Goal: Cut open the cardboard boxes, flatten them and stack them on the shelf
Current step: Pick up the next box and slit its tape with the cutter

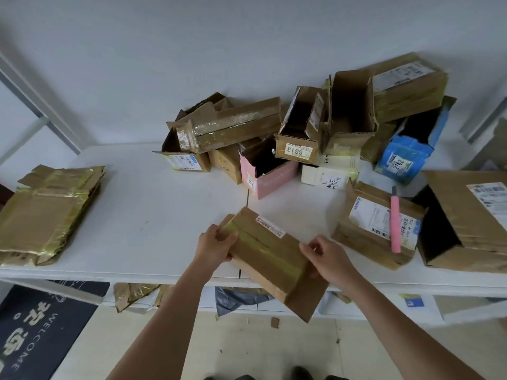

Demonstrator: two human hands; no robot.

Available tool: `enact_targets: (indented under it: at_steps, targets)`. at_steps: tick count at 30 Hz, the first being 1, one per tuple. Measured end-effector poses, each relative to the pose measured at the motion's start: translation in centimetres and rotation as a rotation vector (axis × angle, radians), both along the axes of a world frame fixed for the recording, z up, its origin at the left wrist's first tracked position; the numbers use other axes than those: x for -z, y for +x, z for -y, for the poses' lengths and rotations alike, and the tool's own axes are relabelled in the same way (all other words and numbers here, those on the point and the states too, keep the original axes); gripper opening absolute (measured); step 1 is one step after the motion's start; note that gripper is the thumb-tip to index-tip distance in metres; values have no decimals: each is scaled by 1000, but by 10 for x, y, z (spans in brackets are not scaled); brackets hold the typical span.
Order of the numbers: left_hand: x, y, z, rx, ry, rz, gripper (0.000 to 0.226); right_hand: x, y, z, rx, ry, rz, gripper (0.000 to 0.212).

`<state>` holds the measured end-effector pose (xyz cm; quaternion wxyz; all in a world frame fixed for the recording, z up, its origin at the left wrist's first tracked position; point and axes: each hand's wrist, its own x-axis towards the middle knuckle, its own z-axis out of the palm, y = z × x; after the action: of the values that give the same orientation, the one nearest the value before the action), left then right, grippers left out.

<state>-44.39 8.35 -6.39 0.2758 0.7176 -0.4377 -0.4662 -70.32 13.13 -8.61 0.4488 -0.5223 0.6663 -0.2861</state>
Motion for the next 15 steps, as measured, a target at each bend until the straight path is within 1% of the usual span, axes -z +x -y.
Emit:
enact_targets:
  at_steps: [2, 4, 5, 7, 8, 10, 11, 12, 13, 15]
  targets:
    - [4, -4, -1, 59, -14, -14, 52, 9, 6, -14, 68, 79, 137, 31]
    - [6, -11, -3, 61, -54, -34, 72, 11, 11, -19, 133, 54, 128, 33]
    - [6, -15, -4, 48, -77, -33, 77, 9, 13, -18, 152, 44, 103, 34]
    - [8, -23, -3, 6, -111, -13, 78, 0, 14, -15, 132, 40, 24, 33]
    - [8, -26, -2, -19, -115, -3, 76, -5, 13, -15, 82, 47, -54, 32]
    - [9, -28, 0, -49, -108, 30, 72, -14, 10, -15, -50, 21, -325, 29]
    - [9, -28, 1, -46, -106, 57, 69, -19, 7, -15, -82, -47, -457, 24]
    - [10, -27, 2, -38, -107, 82, 67, -26, 2, -15, -64, -164, -528, 18]
    - [11, -27, 2, -32, -108, 95, 66, -33, -5, -15, -18, -294, -548, 12]
    - [12, -27, 3, -27, -103, 99, 65, -46, -27, -14, 96, -493, -590, 10]
